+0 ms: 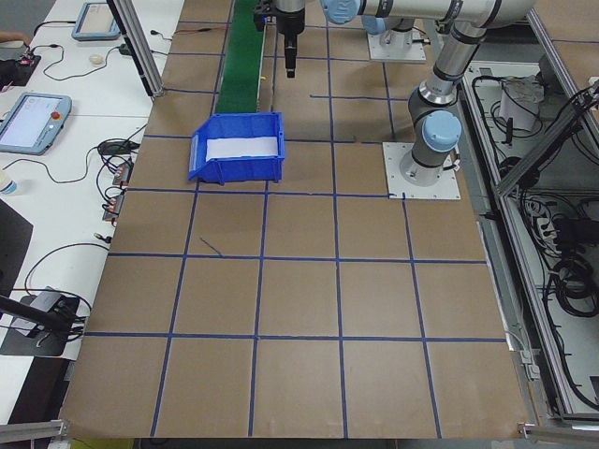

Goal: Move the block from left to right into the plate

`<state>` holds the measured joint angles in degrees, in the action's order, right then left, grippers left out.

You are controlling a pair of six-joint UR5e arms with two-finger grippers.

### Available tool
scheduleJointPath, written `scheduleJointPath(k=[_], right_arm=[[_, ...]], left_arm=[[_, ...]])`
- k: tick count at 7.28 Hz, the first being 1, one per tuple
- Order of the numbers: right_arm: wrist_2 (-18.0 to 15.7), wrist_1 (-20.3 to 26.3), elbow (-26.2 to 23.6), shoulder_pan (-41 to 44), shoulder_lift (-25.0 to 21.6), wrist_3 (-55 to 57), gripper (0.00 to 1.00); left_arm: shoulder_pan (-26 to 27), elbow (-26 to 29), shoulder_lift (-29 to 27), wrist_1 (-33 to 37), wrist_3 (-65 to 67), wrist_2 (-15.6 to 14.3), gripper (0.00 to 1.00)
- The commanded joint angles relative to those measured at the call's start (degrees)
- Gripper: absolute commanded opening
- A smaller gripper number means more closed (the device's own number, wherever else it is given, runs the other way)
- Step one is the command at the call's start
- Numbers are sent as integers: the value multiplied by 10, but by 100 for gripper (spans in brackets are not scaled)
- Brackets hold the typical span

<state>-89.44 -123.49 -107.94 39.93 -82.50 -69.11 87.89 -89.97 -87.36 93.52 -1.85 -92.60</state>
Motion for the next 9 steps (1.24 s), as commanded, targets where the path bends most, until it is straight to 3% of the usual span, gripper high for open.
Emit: scheduleJointPath(k=[1,3,4,6,9], right_arm=[[-4,8,6,130,-25,139,97],[-3,67,21,240,-54,336,96],[-10,138,55,302,-82,397,97],[-14,262,135,409,-90,493,97],[-5,267,138,505,-85,537,97]], left_arm=[[0,0,0,0,0,1,100],[0,1,0,0,1,0,100],[0,2,0,2,1,-1,100],[0,3,0,3,1,-1,100],[0,1,0,2,1,-1,100]])
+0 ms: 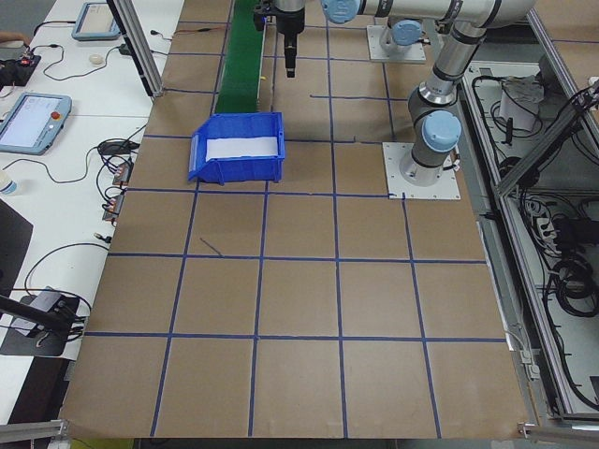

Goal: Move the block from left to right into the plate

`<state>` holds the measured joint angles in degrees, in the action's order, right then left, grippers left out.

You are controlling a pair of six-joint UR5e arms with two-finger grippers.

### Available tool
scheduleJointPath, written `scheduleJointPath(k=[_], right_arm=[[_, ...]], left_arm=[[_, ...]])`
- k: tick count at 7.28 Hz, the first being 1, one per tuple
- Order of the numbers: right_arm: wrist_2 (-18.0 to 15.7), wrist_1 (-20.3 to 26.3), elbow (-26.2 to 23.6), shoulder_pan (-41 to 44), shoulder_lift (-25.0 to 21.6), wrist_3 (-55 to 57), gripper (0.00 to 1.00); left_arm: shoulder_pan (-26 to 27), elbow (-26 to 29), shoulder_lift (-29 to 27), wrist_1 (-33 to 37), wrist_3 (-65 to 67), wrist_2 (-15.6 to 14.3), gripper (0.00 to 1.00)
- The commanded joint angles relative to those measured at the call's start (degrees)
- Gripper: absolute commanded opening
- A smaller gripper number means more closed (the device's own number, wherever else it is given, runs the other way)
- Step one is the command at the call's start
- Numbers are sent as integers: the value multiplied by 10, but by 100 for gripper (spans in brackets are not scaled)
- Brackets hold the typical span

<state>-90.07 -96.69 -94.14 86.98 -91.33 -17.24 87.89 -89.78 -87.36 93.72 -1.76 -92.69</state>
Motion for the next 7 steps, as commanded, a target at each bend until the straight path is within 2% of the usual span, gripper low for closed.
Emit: scheduleJointPath(k=[1,3,7], right_arm=[[2,-3,-2,35,6,18,97],[-7,-3,6,33,5,18,99],[-1,-2,0,28,-1,18,99]], left_arm=[[0,0,0,0,0,-2,100],[0,1,0,1,0,-2,100],[2,-4,-5,-6,4,0,100]])
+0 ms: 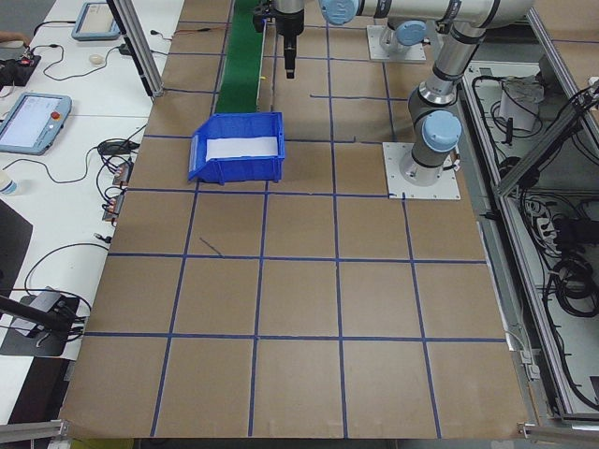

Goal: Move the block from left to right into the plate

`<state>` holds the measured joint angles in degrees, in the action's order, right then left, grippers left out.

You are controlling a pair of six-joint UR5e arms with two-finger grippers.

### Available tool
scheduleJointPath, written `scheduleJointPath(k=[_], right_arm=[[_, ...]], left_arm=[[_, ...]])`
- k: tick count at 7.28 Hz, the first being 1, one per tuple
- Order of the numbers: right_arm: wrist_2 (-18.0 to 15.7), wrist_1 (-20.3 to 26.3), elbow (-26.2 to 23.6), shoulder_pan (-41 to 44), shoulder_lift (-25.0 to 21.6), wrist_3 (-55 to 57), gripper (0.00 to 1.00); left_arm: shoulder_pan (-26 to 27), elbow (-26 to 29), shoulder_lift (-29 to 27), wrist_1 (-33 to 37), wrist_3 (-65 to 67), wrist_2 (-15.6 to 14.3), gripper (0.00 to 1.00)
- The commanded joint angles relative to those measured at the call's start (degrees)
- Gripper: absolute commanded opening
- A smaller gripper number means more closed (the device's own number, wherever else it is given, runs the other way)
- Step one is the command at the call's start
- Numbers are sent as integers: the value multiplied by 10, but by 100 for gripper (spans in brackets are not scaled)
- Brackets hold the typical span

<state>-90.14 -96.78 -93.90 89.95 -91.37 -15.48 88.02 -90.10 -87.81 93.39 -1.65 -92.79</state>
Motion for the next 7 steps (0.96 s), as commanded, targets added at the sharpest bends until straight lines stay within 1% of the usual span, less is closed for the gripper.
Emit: scheduleJointPath(k=[1,7], right_arm=[[1,1,-4,-1,0,0,99],[1,8,-6,-1,0,-1,99]], left_arm=[[0,-3,-2,-16,4,3,100],[0,-5,-2,-17,9,8,100]])
